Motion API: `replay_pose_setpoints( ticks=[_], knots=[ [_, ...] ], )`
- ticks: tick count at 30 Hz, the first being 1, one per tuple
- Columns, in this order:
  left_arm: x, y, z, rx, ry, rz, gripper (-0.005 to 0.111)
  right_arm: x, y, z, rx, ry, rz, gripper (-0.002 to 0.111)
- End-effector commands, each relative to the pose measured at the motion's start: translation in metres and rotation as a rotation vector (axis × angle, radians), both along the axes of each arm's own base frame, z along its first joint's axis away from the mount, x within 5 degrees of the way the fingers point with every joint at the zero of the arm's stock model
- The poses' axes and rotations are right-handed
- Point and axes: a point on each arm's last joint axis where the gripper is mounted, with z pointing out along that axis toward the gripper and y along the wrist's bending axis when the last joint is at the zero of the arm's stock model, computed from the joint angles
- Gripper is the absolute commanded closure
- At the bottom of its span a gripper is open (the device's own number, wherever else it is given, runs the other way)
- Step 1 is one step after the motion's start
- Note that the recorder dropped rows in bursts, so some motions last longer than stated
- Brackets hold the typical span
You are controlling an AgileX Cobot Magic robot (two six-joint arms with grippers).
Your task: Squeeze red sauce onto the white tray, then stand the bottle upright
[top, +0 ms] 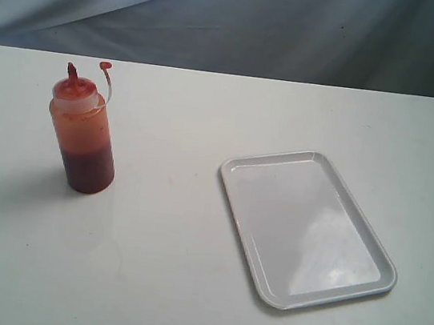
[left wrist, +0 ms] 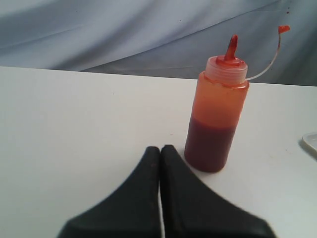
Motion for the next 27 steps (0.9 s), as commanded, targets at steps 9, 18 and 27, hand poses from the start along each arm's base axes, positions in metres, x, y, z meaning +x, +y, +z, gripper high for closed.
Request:
replay_pose_setpoints(
  ticks=[9, 18, 27],
  knots=[
    [0.000, 0.000, -0.001, -0.005, -0.009, -0.001, 0.106, 0.000, 0.000, -0.001, -0.008, 0.000, -0.006, 0.108],
    [0.000, 0.000, -0.001, -0.005, -0.009, -0.001, 0.106, 0.000, 0.000, -0.001, -0.008, 0.000, -0.006, 0.108],
    [0.002, 0.001, 0.011, -0.007, -0.143, 0.008, 0.106, 0.000, 0.000, -0.001, -0.008, 0.000, -0.006, 0.108]
  ],
)
